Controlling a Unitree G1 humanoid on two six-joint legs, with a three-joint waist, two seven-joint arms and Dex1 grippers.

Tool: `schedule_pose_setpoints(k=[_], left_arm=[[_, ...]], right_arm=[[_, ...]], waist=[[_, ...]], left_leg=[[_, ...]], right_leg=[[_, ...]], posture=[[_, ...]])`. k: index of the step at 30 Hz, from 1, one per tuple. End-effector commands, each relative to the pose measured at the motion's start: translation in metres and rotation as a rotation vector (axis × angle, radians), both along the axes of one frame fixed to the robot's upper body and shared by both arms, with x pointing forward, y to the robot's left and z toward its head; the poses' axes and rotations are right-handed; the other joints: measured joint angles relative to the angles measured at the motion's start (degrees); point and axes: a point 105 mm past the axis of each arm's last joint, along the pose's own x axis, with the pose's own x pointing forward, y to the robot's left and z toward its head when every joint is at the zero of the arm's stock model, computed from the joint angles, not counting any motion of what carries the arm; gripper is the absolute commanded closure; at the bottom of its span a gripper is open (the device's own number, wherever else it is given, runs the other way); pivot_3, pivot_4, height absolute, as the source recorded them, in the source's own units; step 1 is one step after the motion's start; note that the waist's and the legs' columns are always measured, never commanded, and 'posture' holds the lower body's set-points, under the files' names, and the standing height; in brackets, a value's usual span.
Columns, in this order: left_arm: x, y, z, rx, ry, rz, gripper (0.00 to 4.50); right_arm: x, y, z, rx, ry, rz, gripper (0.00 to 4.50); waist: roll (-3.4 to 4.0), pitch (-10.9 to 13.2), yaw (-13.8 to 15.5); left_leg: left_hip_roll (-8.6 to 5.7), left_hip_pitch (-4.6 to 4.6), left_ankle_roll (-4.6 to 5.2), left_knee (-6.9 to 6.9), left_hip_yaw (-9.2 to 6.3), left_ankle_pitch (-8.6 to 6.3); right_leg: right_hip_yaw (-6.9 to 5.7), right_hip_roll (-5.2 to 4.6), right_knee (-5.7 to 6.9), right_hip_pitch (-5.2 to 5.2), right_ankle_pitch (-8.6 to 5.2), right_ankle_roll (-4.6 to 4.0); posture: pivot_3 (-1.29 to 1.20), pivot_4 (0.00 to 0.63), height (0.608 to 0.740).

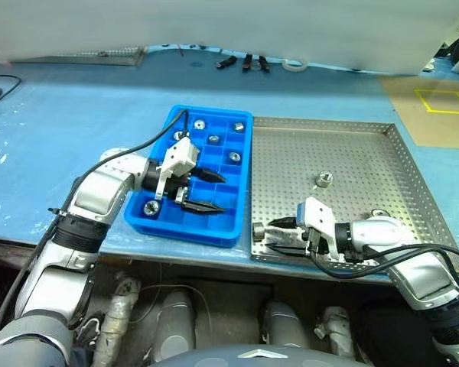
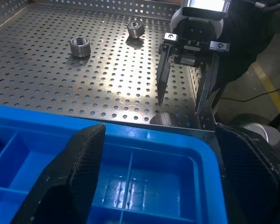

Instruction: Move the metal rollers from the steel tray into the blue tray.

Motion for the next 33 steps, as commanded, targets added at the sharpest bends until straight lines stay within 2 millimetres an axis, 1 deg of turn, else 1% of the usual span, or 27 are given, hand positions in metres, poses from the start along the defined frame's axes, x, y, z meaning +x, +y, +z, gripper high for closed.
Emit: schedule_pose_setpoints(k=[1, 6, 8, 11, 12, 13, 14, 22, 26, 29, 33], left_arm=[[-0.002, -0.001, 0.011, -0.019, -0.042, 0.006, 0.57], [0.001, -0.003, 0.008, -0.02, -0.047, 0.03, 0.57], [0.001, -0.004, 0.008, -0.021, -0.049, 0.037, 0.53], [0.002, -0.004, 0.007, -0.021, -0.047, 0.041, 0.53], [0.003, -0.004, 0.006, -0.02, -0.046, 0.041, 0.53], [0.003, -0.004, 0.006, -0.019, -0.046, 0.042, 0.53], [0.004, -0.005, 0.006, -0.019, -0.045, 0.042, 0.53], [0.007, -0.006, 0.005, -0.015, -0.042, 0.039, 0.53], [0.008, -0.006, 0.003, -0.008, -0.041, 0.038, 0.53], [0.008, -0.007, 0.003, -0.006, -0.043, 0.04, 0.53], [0.009, -0.007, 0.003, -0.003, -0.042, 0.043, 0.53]], right_arm=[[0.005, 0.002, 0.001, -0.004, -0.045, 0.028, 2.03], [0.013, -0.002, -0.009, 0.002, -0.067, -0.002, 2.03], [0.012, -0.003, -0.011, 0.012, -0.066, -0.011, 1.66], [0.007, -0.005, -0.017, 0.011, -0.051, -0.016, 0.83], [0.007, -0.005, -0.018, 0.012, -0.049, -0.021, 0.44], [0.006, -0.005, -0.019, 0.013, -0.048, -0.025, 0.18], [0.007, -0.005, -0.021, 0.013, -0.045, -0.036, 0.05], [0.01, -0.002, -0.029, 0.018, -0.045, -0.045, 0.05], [0.016, 0.003, -0.027, 0.024, -0.076, -0.063, 0.05], [0.015, 0.008, -0.026, 0.029, -0.054, -0.043, 0.05], [0.021, 0.015, -0.024, -0.036, -0.106, -0.01, 0.05]], waist=[[0.0, 0.0, 0.0], [0.0, 0.0, 0.0], [0.0, 0.0, -0.1], [0.0, 0.0, 0.0], [0.0, 0.0, 0.0], [0.0, 0.0, 0.1], [-0.01, 0.0, 0.1], [-0.14, -0.1, -0.2], [-0.26, -0.2, -0.4], [-0.27, -0.2, -0.4], [-0.29, -0.2, -0.5]], left_leg=[[0.01, 0.07, -0.01, -0.01, 0.0, 0.0], [0.03, 0.14, -0.04, -0.03, 0.0, 0.02], [0.03, 0.1, -0.04, -0.05, 0.0, 0.02], [0.03, 0.06, -0.03, -0.08, 0.0, 0.02], [0.03, 0.06, -0.02, -0.08, 0.0, 0.01], [0.02, 0.06, -0.02, -0.09, 0.0, 0.01], [0.02, 0.06, -0.01, -0.09, 0.0, 0.01], [0.11, 0.13, -0.03, -0.11, 0.0, 0.01], [0.12, 0.2, -0.03, -0.11, 0.0, 0.01], [0.13, 0.25, -0.05, -0.11, 0.0, 0.02], [0.14, 0.3, -0.07, -0.1, 0.0, 0.03]], right_leg=[[0.01, 0.0, 0.0, 0.05, 0.01, -0.01], [0.06, 0.0, 0.02, 0.05, 0.01, -0.02], [0.06, 0.02, 0.01, 0.01, 0.01, -0.02], [0.05, 0.02, -0.03, 0.0, 0.01, -0.02], [0.05, 0.02, -0.04, 0.0, 0.01, -0.02], [0.05, 0.02, -0.06, 0.01, 0.01, -0.02], [0.05, 0.02, -0.09, 0.03, 0.01, -0.02], [0.05, 0.04, -0.11, 0.07, 0.01, -0.02], [0.05, 0.05, -0.11, 0.12, 0.01, -0.02], [0.06, 0.08, -0.07, 0.13, 0.02, -0.03], [0.06, 0.09, -0.04, 0.15, 0.04, -0.06]], posture=[[-0.16, 0.15, 0.74], [-0.15, 0.15, 0.74], [-0.15, 0.15, 0.74], [-0.16, 0.15, 0.74], [-0.16, 0.15, 0.74], [-0.16, 0.15, 0.74], [-0.16, 0.15, 0.74], [-0.19, 0.15, 0.74], [-0.19, 0.15, 0.74], [-0.19, 0.15, 0.74], [-0.19, 0.15, 0.74]])
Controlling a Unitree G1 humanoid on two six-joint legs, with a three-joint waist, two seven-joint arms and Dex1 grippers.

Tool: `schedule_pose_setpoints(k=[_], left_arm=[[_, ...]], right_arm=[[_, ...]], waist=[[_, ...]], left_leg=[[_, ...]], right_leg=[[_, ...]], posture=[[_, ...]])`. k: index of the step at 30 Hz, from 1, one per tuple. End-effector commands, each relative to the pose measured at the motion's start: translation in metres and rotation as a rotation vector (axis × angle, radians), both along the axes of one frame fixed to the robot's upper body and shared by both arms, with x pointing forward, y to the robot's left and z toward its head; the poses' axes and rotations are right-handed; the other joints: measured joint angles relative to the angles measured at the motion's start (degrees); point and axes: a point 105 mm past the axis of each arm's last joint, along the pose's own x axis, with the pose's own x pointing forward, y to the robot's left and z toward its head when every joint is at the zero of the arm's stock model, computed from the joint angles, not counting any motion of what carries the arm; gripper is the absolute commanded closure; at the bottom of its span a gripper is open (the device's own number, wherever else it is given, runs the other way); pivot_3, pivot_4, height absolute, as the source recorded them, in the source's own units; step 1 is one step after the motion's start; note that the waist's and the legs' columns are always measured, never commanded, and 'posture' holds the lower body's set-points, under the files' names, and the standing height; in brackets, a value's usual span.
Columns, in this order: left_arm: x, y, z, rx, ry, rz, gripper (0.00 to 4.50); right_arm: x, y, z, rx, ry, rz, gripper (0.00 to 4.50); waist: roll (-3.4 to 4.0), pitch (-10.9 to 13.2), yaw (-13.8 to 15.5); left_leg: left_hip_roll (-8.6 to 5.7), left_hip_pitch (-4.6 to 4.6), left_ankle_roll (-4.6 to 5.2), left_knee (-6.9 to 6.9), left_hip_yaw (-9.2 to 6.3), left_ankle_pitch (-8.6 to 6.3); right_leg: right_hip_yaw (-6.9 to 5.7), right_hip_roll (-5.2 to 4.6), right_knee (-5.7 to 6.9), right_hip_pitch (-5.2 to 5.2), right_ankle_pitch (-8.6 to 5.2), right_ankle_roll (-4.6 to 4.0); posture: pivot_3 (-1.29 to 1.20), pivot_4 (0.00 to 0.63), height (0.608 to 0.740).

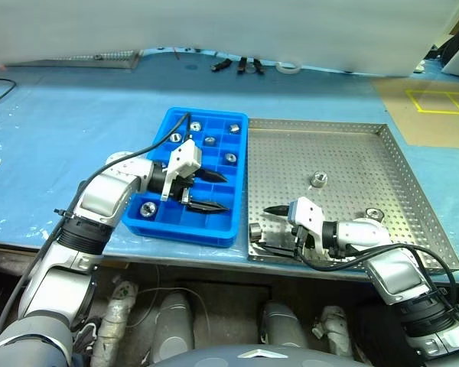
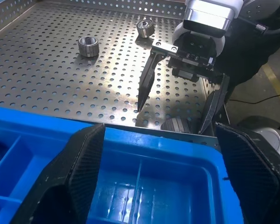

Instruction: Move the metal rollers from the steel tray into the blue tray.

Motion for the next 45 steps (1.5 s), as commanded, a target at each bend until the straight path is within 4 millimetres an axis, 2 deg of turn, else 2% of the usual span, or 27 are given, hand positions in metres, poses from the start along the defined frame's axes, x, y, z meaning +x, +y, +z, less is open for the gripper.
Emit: schedule_pose_setpoints(k=[1, 10, 13, 19, 20, 24, 28, 35, 37, 41, 45], left_arm=[[0.001, -0.002, 0.01, -0.007, -0.041, -0.009, 0.53], [0.002, -0.005, 0.009, -0.008, -0.04, 0.004, 0.53], [0.002, -0.006, 0.009, -0.007, -0.041, 0.008, 0.53], [0.002, -0.007, 0.008, -0.007, -0.042, 0.015, 0.53], [0.002, -0.007, 0.008, -0.007, -0.042, 0.015, 0.53], [0.003, -0.007, 0.009, -0.01, -0.043, 0.018, 0.53], [0.004, -0.005, 0.016, -0.024, -0.054, 0.031, 0.53], [0.008, 0.009, 0.035, -0.072, -0.102, 0.079, 0.53], [0.011, 0.017, 0.039, -0.088, -0.124, 0.123, 0.53], [0.02, 0.031, 0.046, -0.126, -0.166, 0.253, 0.53], [0.023, 0.056, 0.042, -0.139, -0.185, 0.434, 0.53]], right_arm=[[0.001, 0.01, -0.007, -0.072, -0.01, 0.033, 0.05], [0.006, 0.017, 0.001, -0.085, 0.003, 0.054, 0.05], [0.007, 0.017, 0.003, -0.091, 0.003, 0.055, 0.69], [0.008, 0.018, 0.006, -0.095, -0.007, 0.058, 2.65], [0.008, 0.018, 0.007, -0.096, -0.008, 0.057, 2.86], [0.011, 0.014, 0.011, -0.096, -0.024, 0.031, 2.86], [0.018, 0.008, 0.024, -0.079, -0.066, -0.008, 2.86], [0.025, 0.007, 0.07, 0.007, -0.152, -0.03, 2.86], [0.028, 0.011, 0.081, 0.027, -0.186, -0.023, 2.86], [0.039, 0.027, 0.088, 0.049, -0.248, -0.017, 2.86], [0.058, 0.044, 0.099, 0.098, -0.276, -0.026, 2.86]], waist=[[-0.01, 0.0, 0.0], [0.0, 0.0, 0.3], [0.0, 0.0, 0.2], [0.0, 0.0, 0.2], [0.0, 0.0, 0.2], [0.0, 0.0, 0.2], [0.0, 0.0, 0.2], [0.0, 0.0, 0.3], [0.0, 0.0, 0.2], [0.01, 0.0, 0.3], [0.01, 0.0, 0.4]], left_leg=[[0.0, 0.01, -0.01, 0.0, 0.0, 0.01], [-0.06, -0.21, -0.01, -0.01, 0.0, 0.01], [-0.05, -0.21, 0.0, -0.01, 0.0, 0.01], [-0.04, -0.19, -0.01, -0.01, 0.0, 0.01], [-0.04, -0.19, -0.01, -0.01, 0.0, 0.01], [-0.02, -0.19, -0.02, -0.02, 0.0, 0.01], [-0.03, -0.2, -0.02, -0.03, 0.0, 0.01], [-0.02, -0.2, -0.02, -0.03, 0.01, 0.02], [-0.02, -0.19, -0.03, -0.05, 0.01, 0.02], [0.0, -0.19, -0.05, -0.07, 0.02, 0.03], [-0.03, -0.23, -0.07, -0.1, 0.01, 0.05]], right_leg=[[0.0, 0.01, 0.01, -0.01, 0.02, -0.02], [0.03, 0.0, -0.02, -0.15, 0.02, -0.04], [0.01, -0.01, -0.04, -0.16, 0.02, -0.04], [0.03, -0.01, -0.02, -0.15, 0.02, -0.04], [0.03, -0.01, -0.02, -0.15, 0.02, -0.04], [0.03, 0.0, -0.02, -0.17, 0.02, -0.04], [0.03, -0.01, -0.02, -0.17, 0.02, -0.04], [0.04, 0.0, 0.01, -0.2, 0.02, -0.04], [0.03, 0.0, 0.01, -0.22, 0.02, -0.04], [0.0, 0.01, 0.02, -0.24, 0.02, -0.04], [0.0, 0.0, 0.05, -0.31, 0.02, -0.04]], posture=[[-0.19, 0.15, 0.74], [-0.18, 0.15, 0.74], [-0.18, 0.15, 0.74], [-0.18, 0.15, 0.74], [-0.18, 0.15, 0.74], [-0.19, 0.15, 0.74], [-0.19, 0.15, 0.74], [-0.17, 0.15, 0.74], [-0.15, 0.15, 0.74], [-0.08, 0.15, 0.74], [0.02, 0.15, 0.74]])
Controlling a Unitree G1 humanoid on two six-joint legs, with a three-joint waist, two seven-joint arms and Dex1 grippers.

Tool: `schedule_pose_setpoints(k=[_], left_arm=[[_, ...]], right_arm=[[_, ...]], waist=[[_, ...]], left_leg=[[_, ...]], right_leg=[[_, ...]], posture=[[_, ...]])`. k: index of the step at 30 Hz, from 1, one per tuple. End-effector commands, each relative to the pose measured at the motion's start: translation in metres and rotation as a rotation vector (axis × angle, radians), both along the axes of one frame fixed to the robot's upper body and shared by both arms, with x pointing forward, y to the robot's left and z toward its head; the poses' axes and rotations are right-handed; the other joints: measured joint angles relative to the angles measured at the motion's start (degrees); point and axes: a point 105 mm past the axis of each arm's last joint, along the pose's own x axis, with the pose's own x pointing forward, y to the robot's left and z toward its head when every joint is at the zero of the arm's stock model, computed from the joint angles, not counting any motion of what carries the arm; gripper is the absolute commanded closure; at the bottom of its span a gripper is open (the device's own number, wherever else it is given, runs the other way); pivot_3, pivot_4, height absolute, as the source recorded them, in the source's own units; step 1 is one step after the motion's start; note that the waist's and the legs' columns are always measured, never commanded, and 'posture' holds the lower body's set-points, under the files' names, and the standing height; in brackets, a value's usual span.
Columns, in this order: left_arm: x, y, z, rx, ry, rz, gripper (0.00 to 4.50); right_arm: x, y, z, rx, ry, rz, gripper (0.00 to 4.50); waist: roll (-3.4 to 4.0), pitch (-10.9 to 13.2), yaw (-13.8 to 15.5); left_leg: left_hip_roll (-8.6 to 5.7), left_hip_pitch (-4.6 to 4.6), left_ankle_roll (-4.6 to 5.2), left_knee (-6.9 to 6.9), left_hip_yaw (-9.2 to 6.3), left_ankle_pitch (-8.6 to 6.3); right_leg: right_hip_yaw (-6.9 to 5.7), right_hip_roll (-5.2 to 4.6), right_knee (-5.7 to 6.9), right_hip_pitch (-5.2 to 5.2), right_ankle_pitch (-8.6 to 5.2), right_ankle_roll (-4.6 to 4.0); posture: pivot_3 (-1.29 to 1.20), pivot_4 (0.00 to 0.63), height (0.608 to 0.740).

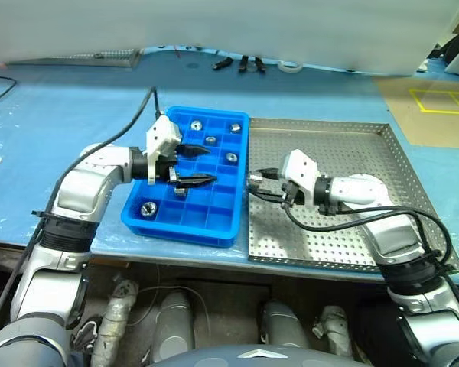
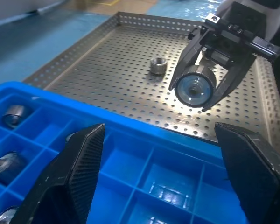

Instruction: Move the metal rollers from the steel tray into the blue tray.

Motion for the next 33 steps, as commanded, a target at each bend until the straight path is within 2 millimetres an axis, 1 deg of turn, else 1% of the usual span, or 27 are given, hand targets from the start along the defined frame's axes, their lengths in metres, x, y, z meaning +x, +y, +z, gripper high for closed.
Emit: schedule_pose_setpoints(k=[1, 6, 9, 12, 14, 16, 18, 21, 25, 29, 33], left_arm=[[-0.001, 0.023, 0.007, -0.024, -0.049, 0.15, 0.53], [-0.008, 0.053, -0.01, -0.006, -0.039, 0.345, 0.53], [-0.012, 0.062, -0.013, -0.019, -0.031, 0.416, 0.53], [-0.026, 0.073, -0.022, -0.014, 0.0, 0.464, 0.53], [-0.036, 0.072, -0.026, -0.015, 0.019, 0.457, 0.53], [-0.04, 0.072, -0.028, -0.017, 0.029, 0.467, 0.53], [-0.039, 0.07, -0.03, -0.019, 0.03, 0.482, 0.53], [-0.036, 0.064, -0.031, -0.022, 0.023, 0.48, 0.53], [-0.033, 0.056, -0.026, -0.047, 0.013, 0.459, 0.53], [-0.032, 0.055, -0.024, -0.063, 0.018, 0.446, 0.53], [-0.03, 0.053, -0.022, -0.068, 0.026, 0.425, 0.53]], right_arm=[[0.015, 0.013, 0.016, 0.038, -0.061, -0.003, 2.86], [0.031, 0.032, 0.015, 0.053, -0.055, 0.019, 2.86], [0.036, 0.036, 0.013, 0.051, -0.049, 0.029, 2.86], [0.037, 0.046, 0.009, 0.049, -0.02, 0.063, 2.86], [0.037, 0.048, 0.006, 0.047, -0.003, 0.075, 2.86], [0.036, 0.051, 0.004, 0.047, 0.013, 0.086, 2.86], [0.038, 0.052, 0.0, 0.046, 0.022, 0.084, 2.86], [0.053, 0.047, -0.01, 0.015, 0.02, 0.001, 2.86], [0.064, 0.04, -0.011, 0.006, 0.01, -0.047, 2.86], [0.065, 0.036, -0.017, -0.026, -0.007, -0.055, 2.86], [0.061, 0.036, -0.02, -0.026, 0.002, -0.05, 2.86]], waist=[[0.0, 0.0, 0.1], [-0.01, 0.0, 1.7], [-0.02, 0.0, 3.5], [-0.03, 0.0, 4.7], [-0.03, 0.0, 5.3], [-0.03, 0.0, 6.2], [-0.03, 0.0, 6.7], [-0.03, 0.0, 6.9], [-0.03, 0.0, 7.3], [-0.04, 0.0, 7.3], [-0.04, 0.0, 7.3]], left_leg=[[0.01, -0.01, -0.01, -0.01, 0.0, 0.0], [0.04, -0.28, -0.08, -0.04, -0.06, 0.05], [0.05, -0.52, -0.12, -0.03, -0.12, 0.07], [0.01, -0.64, -0.13, 0.02, -0.19, 0.08], [0.01, -0.66, -0.14, 0.01, -0.22, 0.08], [0.04, -0.66, -0.17, -0.01, -0.26, 0.1], [0.04, -0.65, -0.22, -0.05, -0.3, 0.12], [0.03, -0.56, -0.32, -0.06, -0.35, 0.18], [0.01, -0.56, -0.4, -0.06, -0.36, 0.22], [0.03, -0.6, -0.44, -0.06, -0.36, 0.25], [-0.01, -0.65, -0.46, -0.04, -0.36, 0.27]], right_leg=[[-0.01, 0.0, 0.01, -0.02, 0.0, 0.0], [-0.12, 0.01, 0.1, -0.31, 0.0, 0.0], [-0.19, 0.02, 0.15, -0.54, 0.0, 0.0], [-0.27, 0.0, 0.18, -0.57, 0.0, 0.0], [-0.29, 0.0, 0.17, -0.57, -0.01, 0.01], [-0.28, 0.0, 0.19, -0.58, -0.01, 0.01], [-0.27, 0.0, 0.29, -0.58, -0.02, 0.02], [-0.22, 0.0, 0.52, -0.61, -0.02, 0.03], [-0.11, -0.01, 0.71, -0.74, -0.01, 0.04], [-0.13, 0.03, 0.7, -0.79, -0.01, 0.03], [-0.17, 0.04, 0.63, -0.83, -0.02, 0.05]], posture=[[0.04, 0.15, 0.74], [0.17, 0.15, 0.74], [0.23, 0.15, 0.74], [0.26, 0.15, 0.74], [0.28, 0.15, 0.74], [0.28, 0.15, 0.74], [0.29, 0.15, 0.74], [0.29, 0.15, 0.74], [0.28, 0.15, 0.74], [0.27, 0.15, 0.74], [0.25, 0.15, 0.74]])
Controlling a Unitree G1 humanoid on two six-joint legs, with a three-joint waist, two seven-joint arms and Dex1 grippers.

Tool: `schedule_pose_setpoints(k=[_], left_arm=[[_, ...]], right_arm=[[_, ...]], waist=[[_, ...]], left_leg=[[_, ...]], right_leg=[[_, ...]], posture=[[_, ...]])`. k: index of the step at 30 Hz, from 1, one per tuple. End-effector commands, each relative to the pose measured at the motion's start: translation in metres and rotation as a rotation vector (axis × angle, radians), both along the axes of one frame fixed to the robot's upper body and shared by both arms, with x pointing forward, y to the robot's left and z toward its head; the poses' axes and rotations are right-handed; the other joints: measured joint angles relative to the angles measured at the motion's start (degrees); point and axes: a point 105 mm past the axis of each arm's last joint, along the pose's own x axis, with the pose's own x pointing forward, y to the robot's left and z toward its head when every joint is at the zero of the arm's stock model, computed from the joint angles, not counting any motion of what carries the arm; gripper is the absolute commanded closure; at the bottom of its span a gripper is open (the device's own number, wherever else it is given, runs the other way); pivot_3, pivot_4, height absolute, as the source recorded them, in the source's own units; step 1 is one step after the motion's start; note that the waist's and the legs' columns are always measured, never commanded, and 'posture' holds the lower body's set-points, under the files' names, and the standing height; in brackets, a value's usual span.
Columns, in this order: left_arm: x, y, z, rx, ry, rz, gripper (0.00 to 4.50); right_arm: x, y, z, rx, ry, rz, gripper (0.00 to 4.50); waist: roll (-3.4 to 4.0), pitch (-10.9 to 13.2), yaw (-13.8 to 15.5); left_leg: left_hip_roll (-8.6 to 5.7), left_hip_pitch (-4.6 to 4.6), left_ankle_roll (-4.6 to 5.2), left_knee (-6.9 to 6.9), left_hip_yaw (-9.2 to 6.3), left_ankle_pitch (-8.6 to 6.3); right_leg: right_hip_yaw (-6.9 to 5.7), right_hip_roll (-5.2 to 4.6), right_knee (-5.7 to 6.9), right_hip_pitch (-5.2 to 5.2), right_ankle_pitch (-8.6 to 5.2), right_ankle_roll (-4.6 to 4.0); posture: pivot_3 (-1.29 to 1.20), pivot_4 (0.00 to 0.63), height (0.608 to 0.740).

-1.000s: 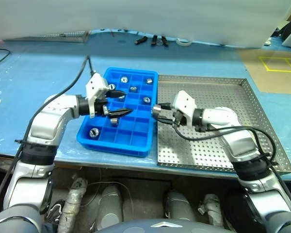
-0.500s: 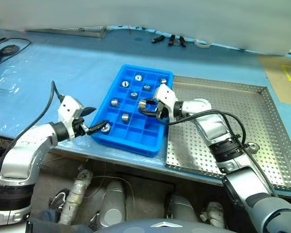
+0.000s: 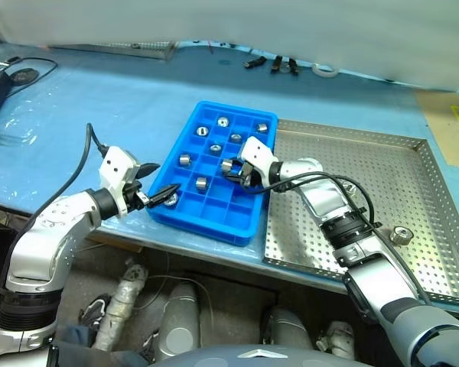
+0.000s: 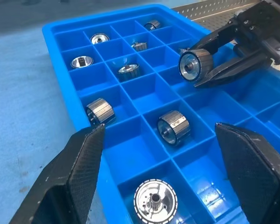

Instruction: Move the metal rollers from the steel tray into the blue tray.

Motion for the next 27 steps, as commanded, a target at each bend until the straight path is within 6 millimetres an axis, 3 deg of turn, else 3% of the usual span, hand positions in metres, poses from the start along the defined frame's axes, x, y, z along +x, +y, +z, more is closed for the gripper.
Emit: schedule_pose_setpoints(k=[1, 8, 17, 22, 27], left_arm=[[0.001, -0.003, 0.011, -0.006, -0.032, -0.03, 0.53], [0.005, -0.008, 0.012, -0.004, -0.026, -0.066, 0.53], [0.026, -0.026, 0.02, -0.04, -0.054, -0.108, 0.53], [0.04, -0.054, 0.02, -0.05, -0.05, -0.216, 0.53], [0.052, -0.087, 0.026, -0.051, -0.068, -0.346, 0.53]], right_arm=[[-0.002, -0.001, 0.009, 0.016, -0.03, 0.01, 2.86], [0.005, -0.005, 0.014, 0.049, -0.038, -0.06, 0.65], [0.001, -0.034, 0.056, 0.107, -0.113, -0.15, 0.65], [-0.004, -0.063, 0.073, 0.147, -0.146, -0.282, 0.65], [-0.016, -0.091, 0.078, 0.172, -0.168, -0.426, 0.65]], waist=[[0.0, 0.0, 0.0], [0.0, 0.0, -0.1], [0.0, 0.0, -0.5], [-0.01, 0.0, -1.9], [-0.01, 0.0, -3.7]], left_leg=[[0.0, -0.01, 0.0, 0.0, 0.0, 0.0], [0.0, 0.04, 0.0, 0.01, 0.0, 0.0], [-0.01, 0.0, -0.09, 0.02, 0.0, 0.06], [-0.05, 0.06, -0.16, 0.09, 0.02, 0.12], [-0.04, 0.06, -0.17, 0.09, 0.05, 0.13]], right_leg=[[0.0, 0.0, -0.01, 0.0, 0.0, 0.0], [0.02, 0.0, 0.06, 0.01, 0.0, 0.01], [0.05, 0.0, 0.06, 0.02, 0.0, 0.02], [0.06, 0.0, 0.07, 0.05, 0.02, 0.04], [0.1, 0.03, 0.06, 0.04, 0.02, 0.03]], posture=[[0.25, 0.15, 0.74], [0.21, 0.15, 0.74], [0.09, 0.15, 0.74], [-0.02, 0.15, 0.74], [-0.14, 0.15, 0.74]])
